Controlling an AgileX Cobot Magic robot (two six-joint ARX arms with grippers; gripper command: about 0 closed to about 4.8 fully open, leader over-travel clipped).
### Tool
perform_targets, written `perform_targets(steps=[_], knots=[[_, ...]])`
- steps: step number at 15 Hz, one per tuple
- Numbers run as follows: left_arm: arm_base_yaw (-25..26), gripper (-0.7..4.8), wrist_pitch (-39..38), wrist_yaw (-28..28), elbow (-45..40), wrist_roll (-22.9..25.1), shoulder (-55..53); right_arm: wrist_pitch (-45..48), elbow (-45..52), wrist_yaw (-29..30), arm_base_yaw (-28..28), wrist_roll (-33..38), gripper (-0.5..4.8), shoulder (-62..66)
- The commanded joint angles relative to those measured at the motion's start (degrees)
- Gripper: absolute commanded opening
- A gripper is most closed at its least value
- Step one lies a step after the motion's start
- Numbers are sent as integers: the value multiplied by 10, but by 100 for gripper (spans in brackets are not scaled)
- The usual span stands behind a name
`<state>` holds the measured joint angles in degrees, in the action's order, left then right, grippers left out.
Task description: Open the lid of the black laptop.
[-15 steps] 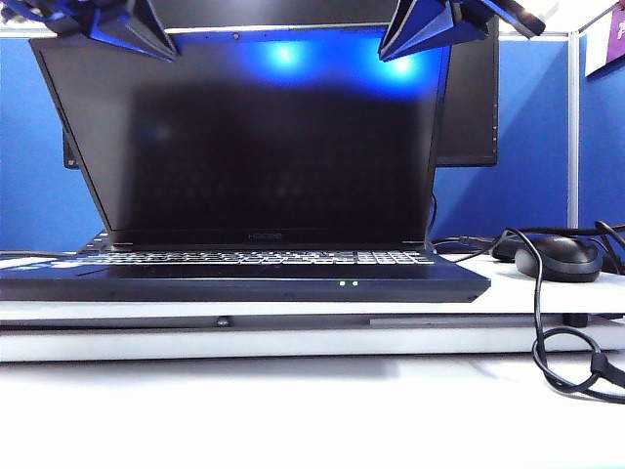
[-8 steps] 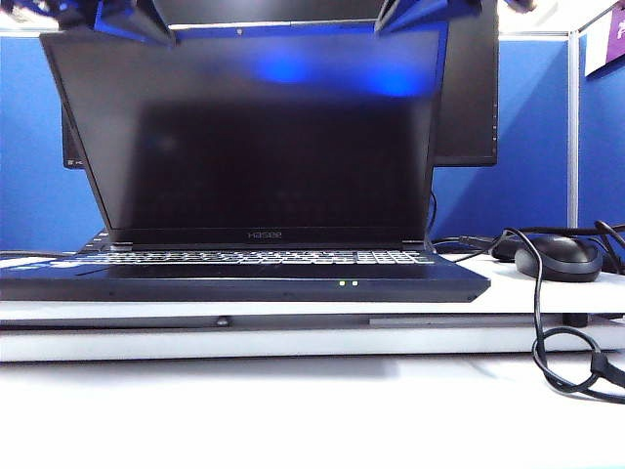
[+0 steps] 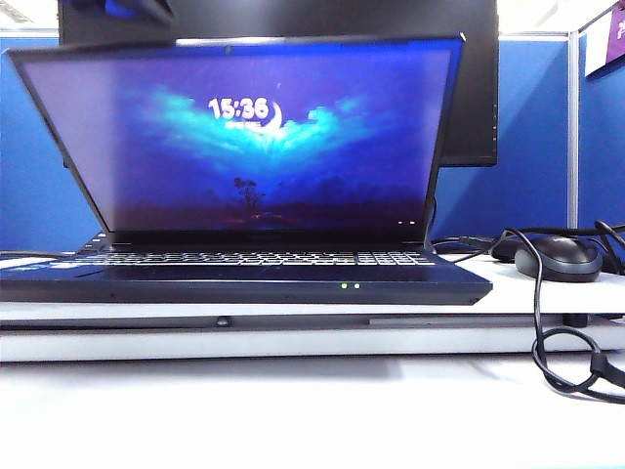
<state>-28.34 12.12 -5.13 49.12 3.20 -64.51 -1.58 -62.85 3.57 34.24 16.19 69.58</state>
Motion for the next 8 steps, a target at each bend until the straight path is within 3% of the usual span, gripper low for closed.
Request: perform_targets(steps=[1, 4, 7, 8], knots=[[0, -4, -1, 77, 38, 4, 14, 6, -4, 30, 0, -2, -1, -15], [1, -4, -16, 285, 55, -4, 69, 4, -9, 170, 0, -2, -1, -51], [4, -4, -100, 497, 56, -2, 135, -37, -9, 361, 0, 1, -1, -93], [4, -4, -125, 551, 56, -5, 143, -63, -9, 397, 1, 1, -1, -98]])
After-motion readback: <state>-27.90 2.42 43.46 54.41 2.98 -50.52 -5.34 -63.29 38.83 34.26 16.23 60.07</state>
